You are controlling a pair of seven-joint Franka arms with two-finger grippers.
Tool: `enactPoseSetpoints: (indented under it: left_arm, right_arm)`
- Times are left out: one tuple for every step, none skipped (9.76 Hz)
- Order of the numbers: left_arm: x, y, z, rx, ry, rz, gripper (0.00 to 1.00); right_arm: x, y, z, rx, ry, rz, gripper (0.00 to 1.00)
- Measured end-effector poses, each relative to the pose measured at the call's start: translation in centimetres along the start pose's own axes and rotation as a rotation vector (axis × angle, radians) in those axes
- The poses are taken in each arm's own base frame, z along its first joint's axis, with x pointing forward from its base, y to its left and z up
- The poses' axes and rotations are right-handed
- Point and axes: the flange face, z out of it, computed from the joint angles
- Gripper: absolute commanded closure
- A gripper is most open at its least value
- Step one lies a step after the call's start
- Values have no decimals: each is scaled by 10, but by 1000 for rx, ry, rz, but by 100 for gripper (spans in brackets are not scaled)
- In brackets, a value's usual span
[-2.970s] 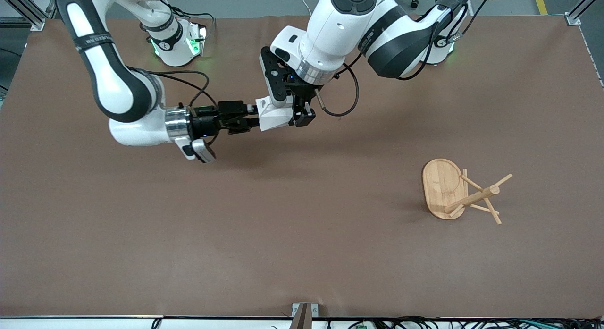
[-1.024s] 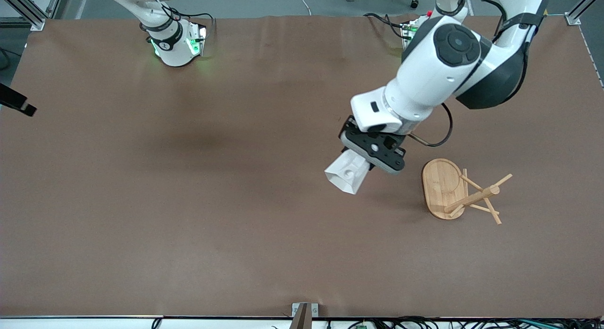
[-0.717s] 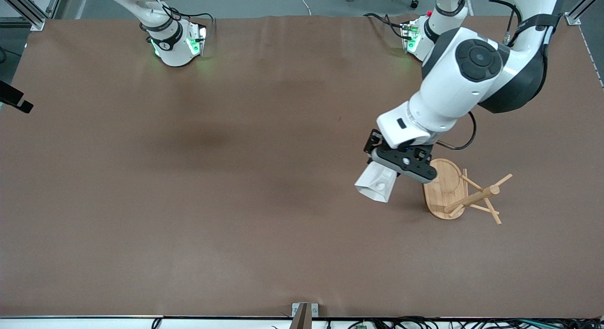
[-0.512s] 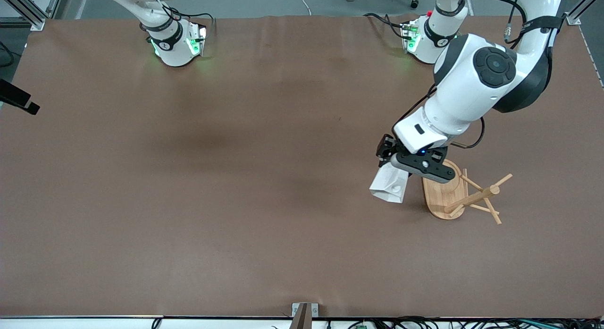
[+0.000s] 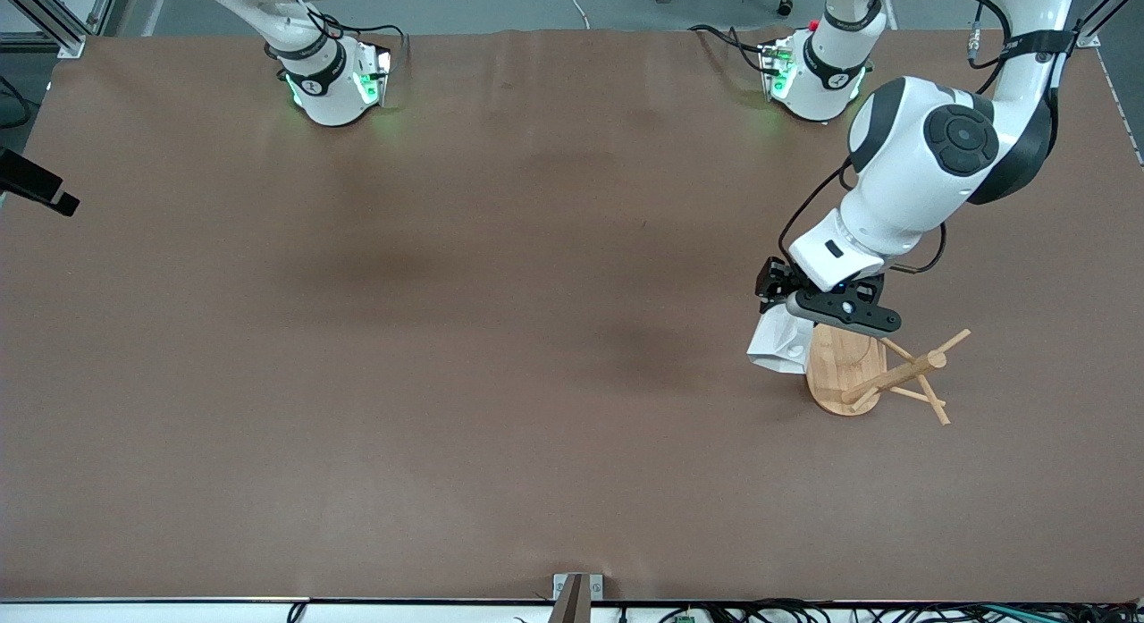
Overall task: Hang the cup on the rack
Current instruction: 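Lower the cup handle onto a rack peg with the left gripper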
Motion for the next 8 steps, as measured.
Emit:
enactPoseSetpoints:
  left_arm:
    - [-4, -8, 7, 4, -8, 18, 99]
    - [-8, -17, 13, 8, -19, 29, 100]
    - [-11, -25, 16, 12, -26, 43, 100]
    - [-11, -35, 16, 16, -28, 67, 100]
    - [-12, -46, 16, 21, -29, 95, 100]
    - [-13, -55, 15, 25, -31, 116, 100]
    - [-14, -63, 15, 29, -33, 138, 100]
    - [-15, -71, 14, 32, -34, 159, 100]
  right_arm:
    - [0, 0, 0, 0, 0, 0, 0]
    - [0, 0, 0, 0, 0, 0, 0]
    - [0, 0, 0, 0, 0, 1, 0]
    - [0, 1, 0, 0, 0, 1, 0]
    - [0, 1, 0, 0, 0, 1, 0]
    - [0, 1, 0, 0, 0, 1, 0]
    - [0, 1, 0, 0, 0, 2, 0]
    - [0, 1, 0, 0, 0, 2, 0]
